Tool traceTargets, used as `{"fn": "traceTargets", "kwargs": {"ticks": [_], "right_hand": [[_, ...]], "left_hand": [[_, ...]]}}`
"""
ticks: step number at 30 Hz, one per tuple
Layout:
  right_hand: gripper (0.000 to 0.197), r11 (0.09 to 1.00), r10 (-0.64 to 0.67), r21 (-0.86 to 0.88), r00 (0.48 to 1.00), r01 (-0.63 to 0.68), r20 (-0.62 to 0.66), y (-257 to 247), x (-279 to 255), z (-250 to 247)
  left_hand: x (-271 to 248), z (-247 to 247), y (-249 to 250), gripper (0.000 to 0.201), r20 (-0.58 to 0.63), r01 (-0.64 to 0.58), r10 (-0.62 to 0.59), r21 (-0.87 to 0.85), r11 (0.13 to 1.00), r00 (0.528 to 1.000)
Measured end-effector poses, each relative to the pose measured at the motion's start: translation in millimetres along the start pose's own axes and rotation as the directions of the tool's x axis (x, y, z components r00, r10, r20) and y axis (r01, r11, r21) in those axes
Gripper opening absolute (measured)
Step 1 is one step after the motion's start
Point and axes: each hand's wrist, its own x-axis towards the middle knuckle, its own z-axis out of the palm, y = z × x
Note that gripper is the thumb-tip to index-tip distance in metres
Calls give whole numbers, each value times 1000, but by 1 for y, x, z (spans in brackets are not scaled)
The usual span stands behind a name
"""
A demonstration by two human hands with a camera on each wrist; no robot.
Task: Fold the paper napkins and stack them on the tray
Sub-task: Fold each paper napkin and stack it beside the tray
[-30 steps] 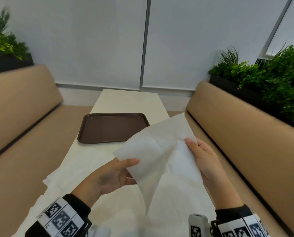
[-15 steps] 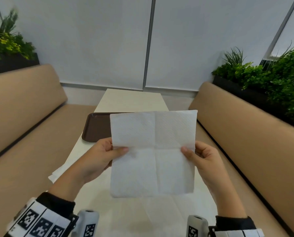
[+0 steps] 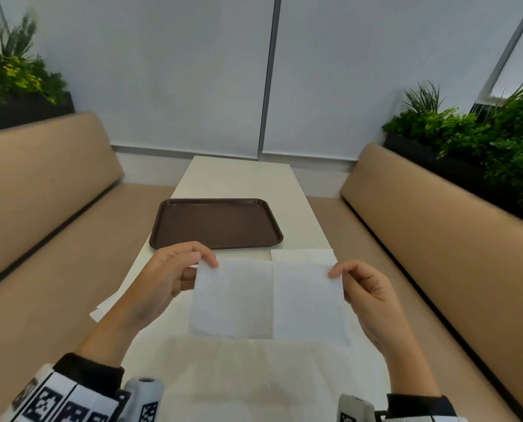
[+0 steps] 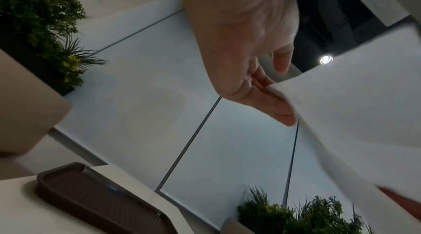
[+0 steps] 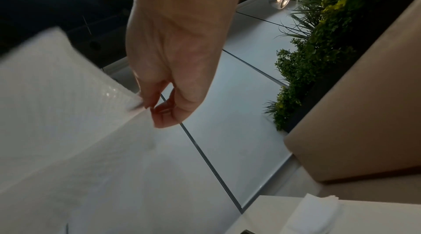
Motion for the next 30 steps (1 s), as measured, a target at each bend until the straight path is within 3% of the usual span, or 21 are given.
{"fn": "traceTargets", "kwargs": {"ticks": [4, 6, 8, 11, 13, 16, 19, 22, 30], "right_hand": [[36, 995, 81, 54, 997, -80, -3, 10, 3, 2], [20, 991, 125, 47, 992, -125, 12, 13, 4, 0], [4, 987, 153, -48, 988, -152, 29, 18, 6, -4], [21, 953, 52, -299, 999, -50, 1, 24, 16, -13], [34, 890, -22, -449, 991, 79, 131, 14, 27, -9], [45, 864, 71, -485, 923, 133, 379, -3, 47, 15], [42, 881, 38, -443, 910, 165, 413, -7, 65, 31], [36, 920, -12, -355, 918, 165, 396, -4, 73, 23], [34, 957, 63, -283, 916, 57, 397, 21, 76, -20]], "left_hand": [[7, 2, -9, 12, -11, -24, 25, 94, 995, 1000], [12, 5, -16, 20, -25, -9, 13, 149, 989, 1000], [18, 9, -20, 32, -10, 2, 0, 220, 976, 1000], [28, 15, -22, 39, 82, -12, -14, 309, 951, 997], [34, 25, -17, 40, 151, -73, 9, 426, 902, 988], [46, 46, -5, 33, 268, -228, 74, 605, 763, 960], [57, 58, 8, 27, 351, -337, 119, 664, 668, 929], [62, 60, 20, 24, 319, -316, 124, 668, 673, 940], [65, 42, 31, 27, 174, -117, 21, 565, 816, 985]]}}
